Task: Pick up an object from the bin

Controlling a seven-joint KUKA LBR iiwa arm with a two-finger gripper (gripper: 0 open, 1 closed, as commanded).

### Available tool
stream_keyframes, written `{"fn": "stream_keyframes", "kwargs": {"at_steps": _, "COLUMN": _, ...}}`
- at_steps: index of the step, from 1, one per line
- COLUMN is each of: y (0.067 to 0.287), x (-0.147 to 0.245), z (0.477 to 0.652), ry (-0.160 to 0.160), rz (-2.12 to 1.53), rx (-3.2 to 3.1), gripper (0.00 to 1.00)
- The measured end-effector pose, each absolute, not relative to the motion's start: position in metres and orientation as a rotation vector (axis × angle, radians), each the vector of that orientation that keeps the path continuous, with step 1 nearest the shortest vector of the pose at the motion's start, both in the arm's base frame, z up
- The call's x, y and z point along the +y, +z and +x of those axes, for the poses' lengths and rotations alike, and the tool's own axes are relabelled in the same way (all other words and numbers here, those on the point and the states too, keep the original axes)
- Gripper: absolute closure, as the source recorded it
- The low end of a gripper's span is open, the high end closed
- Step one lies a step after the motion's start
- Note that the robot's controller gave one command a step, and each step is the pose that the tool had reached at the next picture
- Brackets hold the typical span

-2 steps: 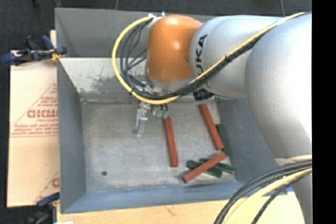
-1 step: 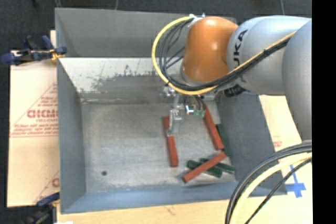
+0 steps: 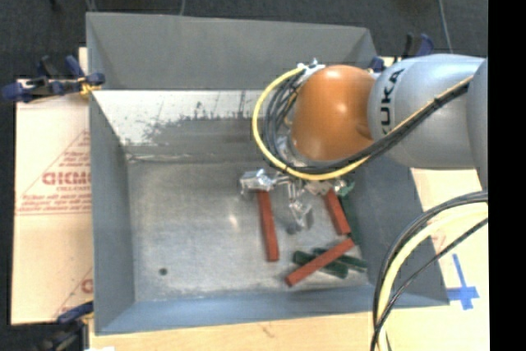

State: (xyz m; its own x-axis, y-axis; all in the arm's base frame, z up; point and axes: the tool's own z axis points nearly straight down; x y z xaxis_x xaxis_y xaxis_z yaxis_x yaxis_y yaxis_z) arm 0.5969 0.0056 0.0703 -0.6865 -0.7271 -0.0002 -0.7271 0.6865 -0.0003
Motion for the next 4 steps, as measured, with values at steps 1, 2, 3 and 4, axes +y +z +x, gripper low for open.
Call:
{"fn": "stream_keyframes", "kwargs": {"at_steps": 1, "y": 0.072, "x": 0.006, "z": 0.598, "ry": 0.002, "rz": -1.238, "rx": 2.885, "gripper": 1.00}}
{"fn": "stream_keyframes", "kwargs": {"at_steps": 2, "y": 0.071, "x": 0.022, "z": 0.584, "ry": 0.000, "rz": -1.987, "rx": 2.435, "gripper": 1.00}}
{"fn": "stream_keyframes", "kwargs": {"at_steps": 3, "y": 0.070, "x": 0.008, "z": 0.556, "ry": 0.001, "rz": -2.492, "rx": 1.913, "gripper": 1.00}}
{"fn": "stream_keyframes", "kwargs": {"at_steps": 4, "y": 0.226, "x": 0.011, "z": 0.569, "ry": -0.012, "rz": -2.498, "rx": 1.893, "gripper": 1.00}}
